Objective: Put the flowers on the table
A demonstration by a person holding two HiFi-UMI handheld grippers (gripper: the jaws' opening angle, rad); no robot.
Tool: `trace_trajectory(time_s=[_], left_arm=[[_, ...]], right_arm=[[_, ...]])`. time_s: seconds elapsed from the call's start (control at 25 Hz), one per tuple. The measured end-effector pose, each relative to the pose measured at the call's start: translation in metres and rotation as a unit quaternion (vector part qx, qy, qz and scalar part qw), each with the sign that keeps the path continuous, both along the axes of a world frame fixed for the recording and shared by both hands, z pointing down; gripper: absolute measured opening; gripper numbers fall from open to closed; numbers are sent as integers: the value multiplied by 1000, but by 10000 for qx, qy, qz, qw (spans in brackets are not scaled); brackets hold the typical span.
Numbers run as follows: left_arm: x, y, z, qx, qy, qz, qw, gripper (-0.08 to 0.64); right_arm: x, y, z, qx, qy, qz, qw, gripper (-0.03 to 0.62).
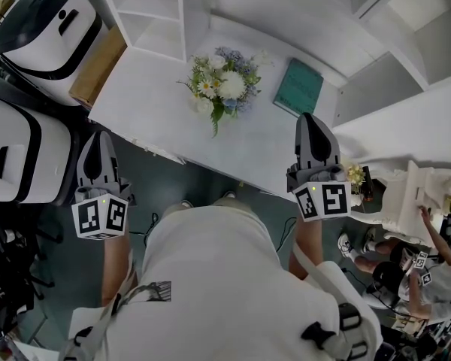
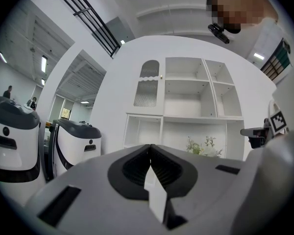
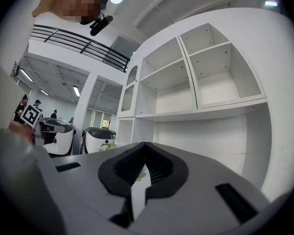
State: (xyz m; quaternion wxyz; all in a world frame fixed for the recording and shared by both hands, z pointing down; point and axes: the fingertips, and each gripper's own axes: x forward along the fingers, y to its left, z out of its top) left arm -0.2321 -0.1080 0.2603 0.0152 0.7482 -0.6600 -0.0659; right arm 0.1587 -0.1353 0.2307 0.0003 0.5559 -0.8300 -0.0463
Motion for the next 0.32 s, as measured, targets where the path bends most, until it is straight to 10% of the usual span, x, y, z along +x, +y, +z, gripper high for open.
trace_trajectory(time_s=[0.32], left_arm=[[2, 0, 2, 37, -2, 36, 10000, 15]], right_arm=[[-1, -1, -2, 22, -3, -7, 10000, 9]])
